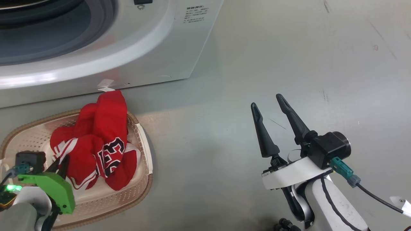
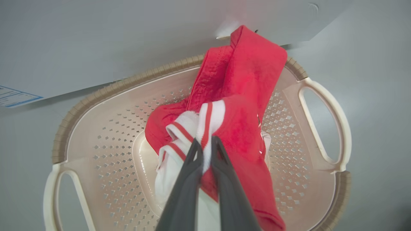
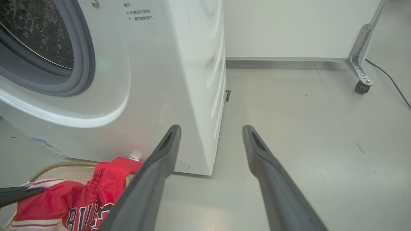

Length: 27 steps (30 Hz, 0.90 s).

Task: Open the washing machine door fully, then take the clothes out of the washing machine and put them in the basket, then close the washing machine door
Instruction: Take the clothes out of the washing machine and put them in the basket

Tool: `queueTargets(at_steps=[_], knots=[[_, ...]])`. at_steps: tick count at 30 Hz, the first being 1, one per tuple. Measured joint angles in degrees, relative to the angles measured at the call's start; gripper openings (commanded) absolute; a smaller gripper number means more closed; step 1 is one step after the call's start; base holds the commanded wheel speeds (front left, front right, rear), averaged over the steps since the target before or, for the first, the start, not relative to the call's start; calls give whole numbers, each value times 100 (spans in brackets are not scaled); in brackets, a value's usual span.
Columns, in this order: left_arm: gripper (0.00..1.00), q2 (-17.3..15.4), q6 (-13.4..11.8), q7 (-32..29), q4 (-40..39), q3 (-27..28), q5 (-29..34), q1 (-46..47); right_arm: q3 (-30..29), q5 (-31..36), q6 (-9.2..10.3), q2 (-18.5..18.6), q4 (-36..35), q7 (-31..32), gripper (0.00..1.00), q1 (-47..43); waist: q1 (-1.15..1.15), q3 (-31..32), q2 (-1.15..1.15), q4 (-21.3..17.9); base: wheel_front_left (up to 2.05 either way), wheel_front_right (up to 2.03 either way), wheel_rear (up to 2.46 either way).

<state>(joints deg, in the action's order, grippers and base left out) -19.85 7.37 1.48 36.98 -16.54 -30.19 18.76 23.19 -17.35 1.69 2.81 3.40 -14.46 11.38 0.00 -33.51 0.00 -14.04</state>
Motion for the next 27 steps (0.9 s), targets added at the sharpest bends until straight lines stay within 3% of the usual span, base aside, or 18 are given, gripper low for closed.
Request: queueTargets(at_steps=[18, 19, 20, 21, 27], knots=[[0, -77, 0, 52, 895, -91, -51, 478, 149, -26, 200, -7, -211, 0, 100, 265, 0, -790, 0, -245, 0, 0, 0], [22, -56, 0, 90, 917, -115, -49, 508, 144, -26, 204, -5, -208, 0, 100, 270, 0, -789, 0, -244, 0, 0, 0], [58, -27, 0, 149, 953, -129, -49, 539, 140, -26, 211, -5, -204, 0, 100, 279, 0, -779, 0, -239, 0, 0, 0], [100, -5, 0, 196, 1000, -133, -48, 571, 138, -27, 249, -5, -201, -1, 100, 288, 0, -762, 0, -231, 0, 0, 0], [100, 37, 0, 389, 1269, -207, -46, 625, 133, -71, 255, -5, -154, -1, 100, 376, 0, -589, 0, -175, 0, 0, 0]])
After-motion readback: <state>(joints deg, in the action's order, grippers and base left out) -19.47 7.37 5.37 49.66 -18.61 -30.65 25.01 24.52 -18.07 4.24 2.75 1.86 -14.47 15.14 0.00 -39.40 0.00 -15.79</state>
